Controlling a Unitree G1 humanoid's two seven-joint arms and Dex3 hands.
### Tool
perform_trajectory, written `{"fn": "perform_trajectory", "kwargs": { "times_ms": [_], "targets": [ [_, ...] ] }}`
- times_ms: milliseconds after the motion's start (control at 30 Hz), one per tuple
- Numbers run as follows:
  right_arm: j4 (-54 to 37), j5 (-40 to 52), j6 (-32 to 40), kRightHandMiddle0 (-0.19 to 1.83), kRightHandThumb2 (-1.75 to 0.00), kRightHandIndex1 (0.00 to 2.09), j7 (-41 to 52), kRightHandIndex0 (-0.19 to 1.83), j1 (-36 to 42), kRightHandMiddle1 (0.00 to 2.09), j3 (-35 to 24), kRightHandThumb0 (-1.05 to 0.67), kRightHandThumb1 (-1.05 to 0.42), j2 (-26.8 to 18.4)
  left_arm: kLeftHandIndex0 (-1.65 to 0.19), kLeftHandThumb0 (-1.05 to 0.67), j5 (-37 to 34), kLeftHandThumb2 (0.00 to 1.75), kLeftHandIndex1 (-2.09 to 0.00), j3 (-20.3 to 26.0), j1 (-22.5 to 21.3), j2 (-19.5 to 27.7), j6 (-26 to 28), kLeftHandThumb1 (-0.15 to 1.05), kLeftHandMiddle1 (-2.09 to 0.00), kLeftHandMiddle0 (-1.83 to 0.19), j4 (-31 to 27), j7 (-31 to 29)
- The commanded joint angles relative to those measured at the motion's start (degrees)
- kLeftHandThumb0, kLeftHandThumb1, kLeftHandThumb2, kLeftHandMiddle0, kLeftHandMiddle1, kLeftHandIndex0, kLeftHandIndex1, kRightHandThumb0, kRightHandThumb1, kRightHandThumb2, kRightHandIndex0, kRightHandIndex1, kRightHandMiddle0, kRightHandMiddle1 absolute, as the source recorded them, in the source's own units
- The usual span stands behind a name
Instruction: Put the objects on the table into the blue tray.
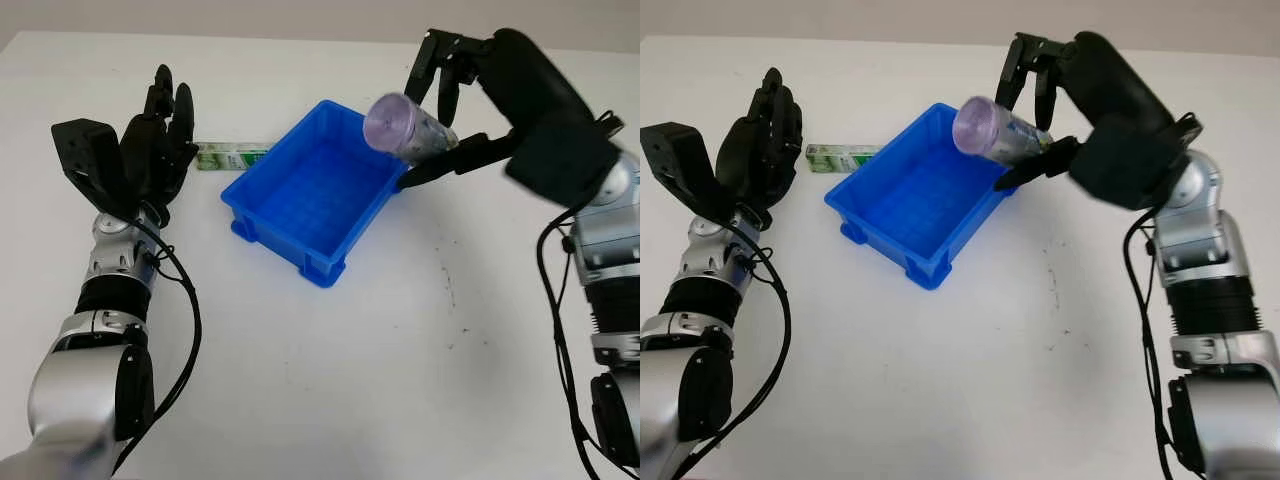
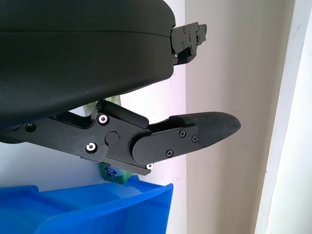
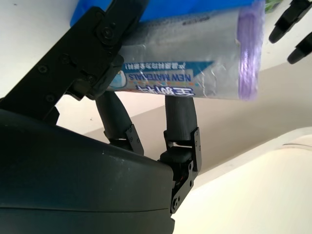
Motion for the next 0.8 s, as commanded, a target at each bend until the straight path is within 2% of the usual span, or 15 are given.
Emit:
{"fn": "perform_trajectory", "kwargs": {
  "times_ms": [0,100,200,233,267,367,533,567,633,667,700,733,767],
  "targets": [
    [5.3,-3.9,-4.3,0.77,-0.05,2.09,-5.9,1.01,-4.0,2.09,2.3,-0.38,-1.02,1.2,0.19,-0.72,0.4,0.62,0.00,-0.2,-0.3,-0.1,-0.3,1.05,0.00,0.19,-0.1,0.0],
    [12.5,-9.6,-7.8,0.73,-0.05,2.09,-13.5,0.98,-7.2,2.09,5.8,-0.46,-1.01,2.3,0.19,-0.72,0.2,0.63,0.00,-0.1,0.0,-0.2,-0.2,1.05,0.00,0.19,-0.6,-0.2],
    [16.5,-11.3,-10.2,0.66,-0.06,2.09,-16.0,0.90,-8.9,2.09,7.8,-0.49,-1.02,3.0,0.19,-0.72,-0.2,0.63,0.00,0.2,0.4,-0.4,-0.2,1.05,0.00,0.19,-1.2,-0.2],
    [17.5,-11.3,-10.9,0.60,-0.05,2.09,-16.3,0.84,-9.4,2.09,8.2,-0.49,-1.01,3.4,0.19,-0.72,-0.3,0.62,0.00,0.3,0.6,-0.5,-0.2,1.05,0.00,0.19,-1.4,-0.2],
    [18.6,-11.0,-11.9,0.48,-0.05,2.08,-16.3,0.69,-9.7,2.08,8.5,-0.49,-1.00,3.7,0.19,-0.71,-0.3,0.62,0.00,0.3,0.8,-0.5,-0.3,1.05,0.00,0.19,-1.6,0.1],
    [20.2,-8.6,-13.3,0.27,-0.06,1.94,-13.5,0.41,-10.3,1.90,8.3,-0.48,-1.00,4.1,0.19,-0.71,0.1,0.63,0.00,0.1,1.1,-0.4,-0.2,1.05,0.00,0.19,-2.1,0.6],
    [19.5,-6.8,-13.9,0.10,-0.09,1.69,-11.7,0.17,-9.8,1.60,7.8,-0.48,-1.04,3.6,0.19,-0.71,-0.3,0.64,0.00,0.2,1.0,-0.5,-0.3,1.05,0.00,0.19,-1.6,0.1],
    [18.9,-7.5,-14.0,0.06,-0.11,1.60,-12.2,0.11,-9.6,1.50,8.0,-0.50,-1.05,3.1,0.19,-0.71,-0.3,0.64,0.00,0.3,0.9,-0.6,-0.3,1.05,0.00,0.19,-1.4,0.0],
    [17.1,-8.2,-13.9,0.02,-0.15,1.15,-11.3,0.03,-9.1,1.15,8.3,-0.53,-1.05,1.8,0.19,-0.70,-0.3,0.64,0.00,0.3,0.7,-0.7,-0.5,1.05,0.00,0.19,-1.0,-0.1],
    [16.0,-8.2,-14.0,-0.02,-0.16,0.82,-9.8,0.00,-8.9,0.90,8.4,-0.55,-1.05,1.1,0.19,-0.70,-0.2,0.64,0.00,0.3,0.6,-0.7,-0.6,1.05,0.00,0.19,-0.8,-0.1],
    [15.2,-8.1,-14.1,-0.04,-0.16,0.59,-8.6,-0.02,-8.7,0.73,8.5,-0.56,-1.05,0.6,0.19,-0.71,-0.1,0.64,0.00,0.2,0.5,-0.8,-0.6,1.05,0.00,0.19,-0.6,-0.1],
    [13.8,-8.3,-14.1,-0.02,-0.17,0.41,-7.1,0.01,-8.5,0.60,8.7,-0.57,-1.05,-0.2,0.19,-0.71,-0.1,0.64,0.00,0.2,0.4,-0.8,-0.6,1.05,0.00,0.19,-0.5,0.0],
    [12.4,-8.3,-13.9,-0.11,-0.19,0.26,-5.6,-0.08,-8.2,0.45,8.8,-0.61,-1.05,-0.9,0.19,-0.71,0.0,0.64,0.00,0.2,0.3,-0.8,-0.5,1.05,0.00,0.19,-0.4,0.0]
  ]
}}
